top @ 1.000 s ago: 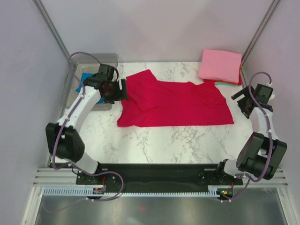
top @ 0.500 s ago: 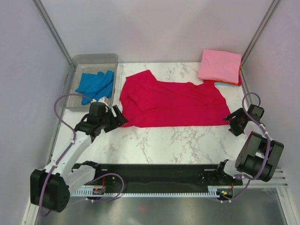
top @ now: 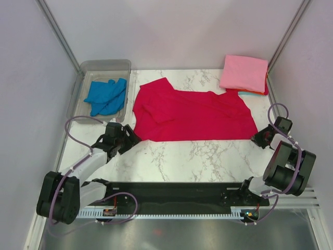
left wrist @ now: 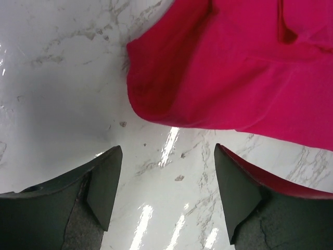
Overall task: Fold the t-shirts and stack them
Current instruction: Fold the tshirt
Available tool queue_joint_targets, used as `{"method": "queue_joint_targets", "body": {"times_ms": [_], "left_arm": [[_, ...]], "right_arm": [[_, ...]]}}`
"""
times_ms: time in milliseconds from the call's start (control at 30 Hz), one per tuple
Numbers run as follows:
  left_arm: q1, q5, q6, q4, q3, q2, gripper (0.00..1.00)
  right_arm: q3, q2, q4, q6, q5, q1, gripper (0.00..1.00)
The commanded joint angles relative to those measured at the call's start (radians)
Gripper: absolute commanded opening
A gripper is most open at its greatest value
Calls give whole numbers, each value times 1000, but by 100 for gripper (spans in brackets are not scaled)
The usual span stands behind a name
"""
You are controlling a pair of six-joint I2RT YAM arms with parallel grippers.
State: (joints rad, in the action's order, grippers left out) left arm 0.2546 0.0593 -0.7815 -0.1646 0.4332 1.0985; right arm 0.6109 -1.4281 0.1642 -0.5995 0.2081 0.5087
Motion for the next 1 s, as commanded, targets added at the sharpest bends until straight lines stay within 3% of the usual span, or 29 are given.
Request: {"method": "queue_joint_targets", "body": {"times_ms": [0,200,300,367,467,500,600,967], "left_arm": [[0,-53,-45,160,1,34,79],[0,-105,-44,223,29,133,74],[0,-121,-27,286,33,179,61],[0,-139,-1,300,62,202,57],[-2,-145,36,289,113,219,41],[-3,-141,39,280,133,199,25],[-3,-157,41,193,151,134,8],[-8,-151,7,-179,118,-268,2]], "right_arm": [[1,-14,-29,20,-6,5,20],[-7,-40,-58,9,27,5,18],[-14,-46,-72,10,31,5,0],[-16,-52,-78,10,30,5,0],[-19,-48,-77,13,24,5,0],[-16,-43,-68,12,19,5,0],[-4,1,-32,20,-16,7,0],[10,253,233,23,-35,163,0]]}}
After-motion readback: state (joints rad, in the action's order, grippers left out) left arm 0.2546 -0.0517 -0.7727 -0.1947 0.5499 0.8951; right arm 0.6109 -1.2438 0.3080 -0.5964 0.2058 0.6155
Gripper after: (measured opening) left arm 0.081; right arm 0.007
